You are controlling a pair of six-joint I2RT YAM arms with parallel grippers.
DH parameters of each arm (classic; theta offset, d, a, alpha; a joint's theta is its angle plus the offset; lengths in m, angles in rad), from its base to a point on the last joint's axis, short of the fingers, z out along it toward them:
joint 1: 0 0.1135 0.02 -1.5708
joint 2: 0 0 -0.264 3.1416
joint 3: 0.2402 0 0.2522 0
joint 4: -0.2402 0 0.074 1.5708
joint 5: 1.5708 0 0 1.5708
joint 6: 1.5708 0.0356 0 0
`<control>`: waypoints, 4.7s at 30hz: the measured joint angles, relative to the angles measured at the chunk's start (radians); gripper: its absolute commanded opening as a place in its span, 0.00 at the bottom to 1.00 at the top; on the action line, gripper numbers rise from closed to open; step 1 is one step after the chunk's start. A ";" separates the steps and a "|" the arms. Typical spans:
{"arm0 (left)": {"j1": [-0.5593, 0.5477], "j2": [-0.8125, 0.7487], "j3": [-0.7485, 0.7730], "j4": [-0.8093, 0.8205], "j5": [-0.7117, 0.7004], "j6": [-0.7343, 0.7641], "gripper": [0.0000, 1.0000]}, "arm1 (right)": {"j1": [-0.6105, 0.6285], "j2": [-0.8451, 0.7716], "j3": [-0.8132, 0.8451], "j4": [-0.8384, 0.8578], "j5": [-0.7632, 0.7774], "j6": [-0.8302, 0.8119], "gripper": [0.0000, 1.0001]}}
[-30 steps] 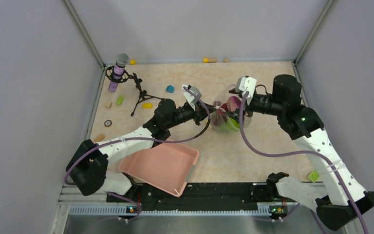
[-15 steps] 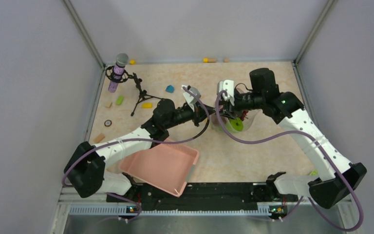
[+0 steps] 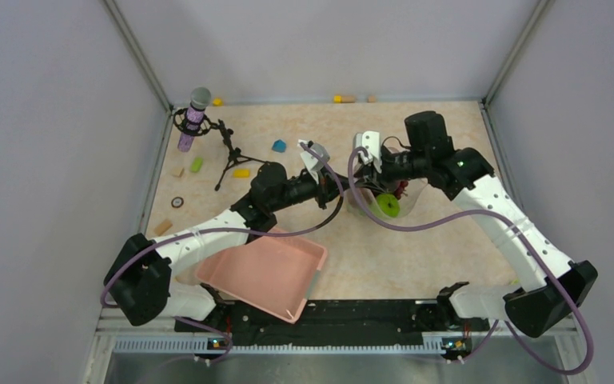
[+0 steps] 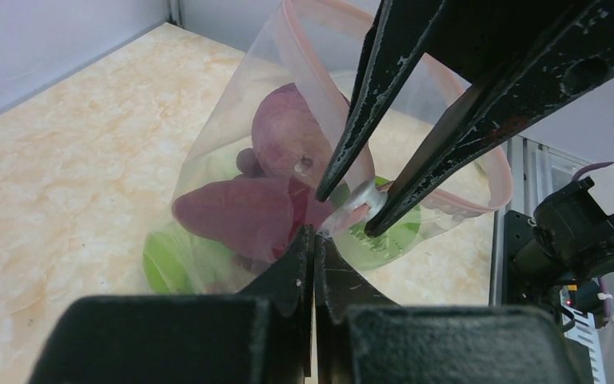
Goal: Place the food in the zip-top bag and seal the zipper
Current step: Zip the zipper food storage bag at the center of the board, then move the zipper food storage bag to the center of the board.
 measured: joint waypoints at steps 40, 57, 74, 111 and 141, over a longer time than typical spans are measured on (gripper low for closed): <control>-0.008 -0.061 -0.093 0.070 0.066 0.153 0.00 | 0.020 0.025 0.067 -0.105 0.005 0.003 0.00; -0.018 -0.288 -0.291 0.120 -0.301 0.079 0.00 | 0.045 0.012 0.032 -0.013 0.236 0.153 0.00; -0.033 -0.366 -0.317 0.038 -0.580 0.028 0.00 | -0.103 -0.094 -0.072 0.077 0.315 0.226 0.00; 0.013 -0.592 -0.214 -0.302 -0.614 -0.117 0.98 | -0.326 0.020 -0.114 0.285 0.710 0.811 0.00; 0.013 -0.568 -0.275 -0.388 -0.685 -0.238 0.98 | -0.880 0.163 -0.406 0.388 0.686 1.120 0.72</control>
